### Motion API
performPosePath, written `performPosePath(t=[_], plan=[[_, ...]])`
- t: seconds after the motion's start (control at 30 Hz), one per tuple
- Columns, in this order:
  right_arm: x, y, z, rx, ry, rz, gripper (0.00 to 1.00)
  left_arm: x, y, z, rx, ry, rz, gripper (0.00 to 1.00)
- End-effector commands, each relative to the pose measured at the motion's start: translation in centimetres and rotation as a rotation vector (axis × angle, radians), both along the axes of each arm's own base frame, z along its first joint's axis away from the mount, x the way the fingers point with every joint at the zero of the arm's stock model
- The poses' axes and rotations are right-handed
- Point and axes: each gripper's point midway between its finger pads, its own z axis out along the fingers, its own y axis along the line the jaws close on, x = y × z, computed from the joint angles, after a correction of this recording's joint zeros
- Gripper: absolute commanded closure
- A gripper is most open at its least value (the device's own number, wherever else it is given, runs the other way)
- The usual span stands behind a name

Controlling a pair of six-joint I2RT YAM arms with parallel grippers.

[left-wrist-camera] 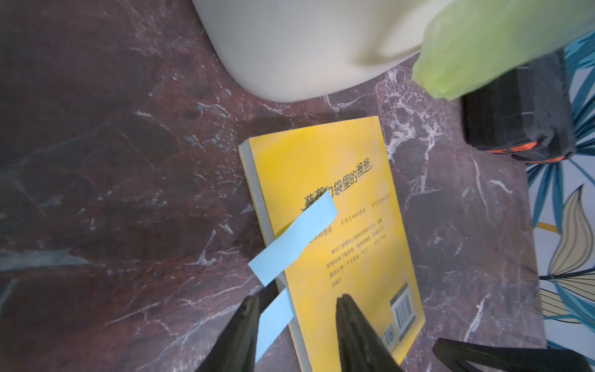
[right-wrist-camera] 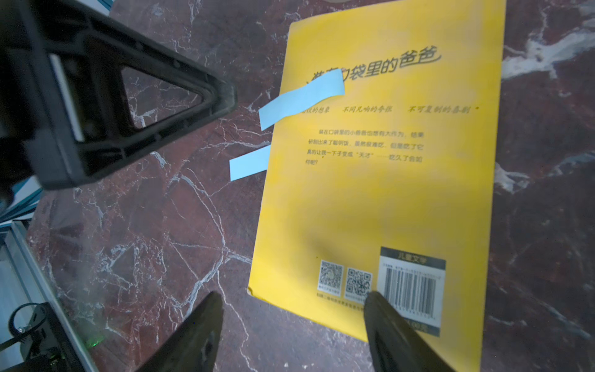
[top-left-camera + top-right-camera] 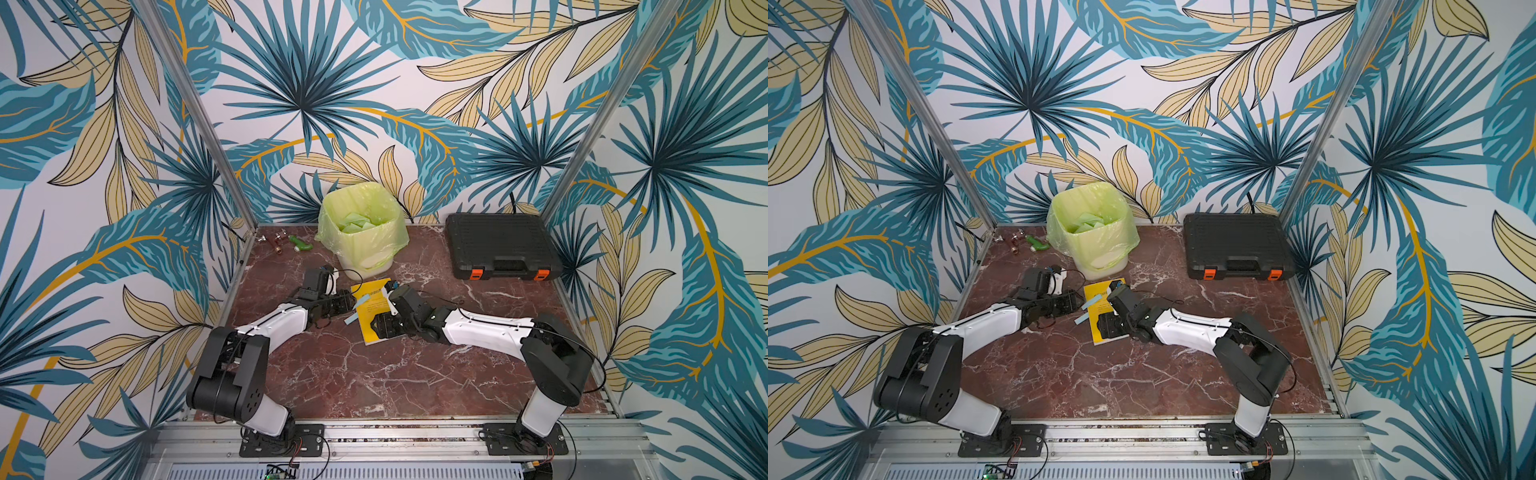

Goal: Peel off the used sticky note
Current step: Pick up the note from the book.

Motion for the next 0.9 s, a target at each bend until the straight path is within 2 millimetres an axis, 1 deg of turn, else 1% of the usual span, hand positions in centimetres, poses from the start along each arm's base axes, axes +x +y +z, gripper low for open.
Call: performPosePath(t=[0.0, 0.1, 0.2, 0.3, 0.4, 0.53, 0.6, 0.73, 0.8, 0.87], plan=[[-0.5, -0.1, 0.5, 0.045, 0.017, 0.003, 0.28, 0.8, 0.1, -0.2, 0.101, -0.022, -0.046, 0.54], [-0.5, -0.4, 0.5, 0.052, 0.016, -0.007, 0.28, 1.3, -0.4, -0.5, 0.095, -0.025, -0.082, 0.52], [-0.4, -0.5, 0.6, 0.053, 0.015, -0.011, 0.28, 1.7, -1.1, -1.3, 0.081, -0.008, -0.108, 0.52], [-0.4, -0.6, 0.7, 0.055, 0.014, -0.012, 0.28, 2.0, -1.2, -2.1, 0.097, 0.008, -0.114, 0.51], [-0.3, -0.7, 0.9, 0.057, 0.009, -0.012, 0.28, 2.3, -1.3, -2.8, 0.103, 0.014, -0.117, 0.47], [-0.2, -0.7, 0.9, 0.059, 0.014, -0.013, 0.29, 2.4, -1.4, -3.7, 0.100, 0.030, -0.120, 0.47], [-0.2, -0.7, 0.8, 0.057, 0.014, -0.013, 0.29, 2.3, -1.5, -4.1, 0.098, 0.040, -0.121, 0.52], [-0.2, -0.8, 0.8, 0.054, 0.011, -0.013, 0.29, 2.2, -1.6, -4.4, 0.089, 0.049, -0.117, 0.68], [-0.2, -0.8, 0.9, 0.053, 0.009, -0.012, 0.29, 2.1, -1.6, -4.2, 0.081, 0.050, -0.115, 0.76], [-0.1, -0.9, 1.0, 0.053, 0.005, -0.012, 0.30, 1.9, -1.6, -3.9, 0.077, 0.045, -0.109, 0.82]])
